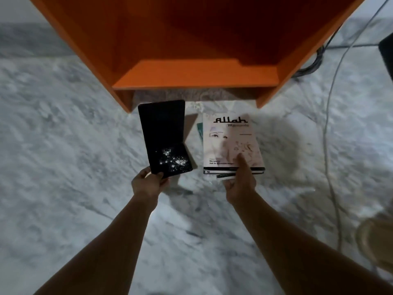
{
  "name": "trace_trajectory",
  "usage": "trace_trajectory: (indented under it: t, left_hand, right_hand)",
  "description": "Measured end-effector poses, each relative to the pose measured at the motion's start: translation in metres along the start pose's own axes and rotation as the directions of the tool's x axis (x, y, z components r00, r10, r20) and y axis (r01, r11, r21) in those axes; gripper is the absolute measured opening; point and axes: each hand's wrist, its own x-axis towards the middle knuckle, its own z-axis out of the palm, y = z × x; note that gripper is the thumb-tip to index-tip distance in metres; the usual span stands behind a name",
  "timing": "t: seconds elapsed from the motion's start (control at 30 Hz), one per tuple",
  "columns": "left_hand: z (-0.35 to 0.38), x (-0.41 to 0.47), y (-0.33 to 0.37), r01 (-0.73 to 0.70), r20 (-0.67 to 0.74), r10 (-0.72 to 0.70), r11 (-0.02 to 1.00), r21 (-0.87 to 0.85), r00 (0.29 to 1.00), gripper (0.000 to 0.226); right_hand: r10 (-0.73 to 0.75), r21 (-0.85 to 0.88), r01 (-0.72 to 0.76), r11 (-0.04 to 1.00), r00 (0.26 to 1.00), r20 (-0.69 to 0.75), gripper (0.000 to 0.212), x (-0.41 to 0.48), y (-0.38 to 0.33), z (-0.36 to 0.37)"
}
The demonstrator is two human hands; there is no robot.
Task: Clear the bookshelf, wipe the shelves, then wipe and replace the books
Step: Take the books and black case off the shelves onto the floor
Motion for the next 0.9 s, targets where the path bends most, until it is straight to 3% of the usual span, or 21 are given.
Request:
trace_trajectory:
  t: [0.17, 0.27, 0.37, 0.47, 0.53, 0.6, 0.67, 0.73, 0.83, 0.9]
  left_hand:
    - [-0.001, 0.037, -0.038, -0.005, -0.143, 0.005, 1.000, 0.005, 0.990, 0.020]
    - [-0.007, 0.048, -0.054, 0.044, -0.335, 0.035, 0.973, 0.225, 0.942, 0.019]
    - [-0.005, 0.045, -0.056, 0.053, -0.393, 0.133, 0.902, 0.428, 0.910, 0.033]
    - [-0.001, 0.042, -0.051, 0.039, -0.368, 0.159, 0.878, 0.477, 0.916, 0.031]
    - [0.002, 0.034, -0.044, 0.036, -0.363, 0.167, 0.871, 0.491, 0.917, 0.033]
    - [0.002, 0.013, -0.033, 0.046, -0.333, 0.163, 0.839, 0.541, 0.929, 0.034]
    - [0.008, -0.017, -0.016, 0.056, -0.260, 0.135, 0.787, 0.614, 0.956, 0.030]
    - [0.018, -0.049, 0.005, 0.038, -0.180, 0.096, 0.780, 0.624, 0.979, 0.028]
    - [0.049, -0.101, 0.062, -0.106, 0.062, 0.086, 0.729, 0.677, 0.994, 0.020]
    - [0.072, -0.136, 0.107, -0.217, 0.206, 0.110, 0.747, 0.628, 0.972, 0.004]
  right_hand:
    - [0.010, -0.118, -0.012, 0.993, 1.000, -0.022, 0.043, 0.025, 0.035, -0.022]
    - [-0.022, -0.218, -0.014, 0.976, 0.987, -0.161, 0.034, 0.036, 0.045, -0.025]
    - [-0.053, -0.315, -0.022, 0.949, 0.972, -0.229, 0.050, 0.044, 0.055, -0.029]
    - [-0.065, -0.435, -0.075, 0.897, 0.952, -0.299, 0.088, 0.038, 0.053, -0.031]
    - [-0.113, -0.555, -0.111, 0.825, 0.928, -0.354, 0.095, 0.020, 0.036, -0.030]
    - [-0.212, -0.618, -0.040, 0.785, 0.921, -0.328, 0.091, 0.000, 0.016, -0.028]
    - [-0.261, -0.604, 0.082, 0.793, 0.941, -0.215, 0.080, -0.024, -0.006, -0.017]
    - [-0.244, -0.550, 0.148, 0.822, 0.964, -0.105, 0.062, -0.051, -0.027, 0.000]
    - [-0.238, -0.512, 0.228, 0.828, 0.970, 0.046, 0.038, -0.107, -0.087, 0.037]
    - [-0.244, -0.453, 0.277, 0.847, 0.961, 0.130, 0.027, -0.143, -0.131, 0.062]
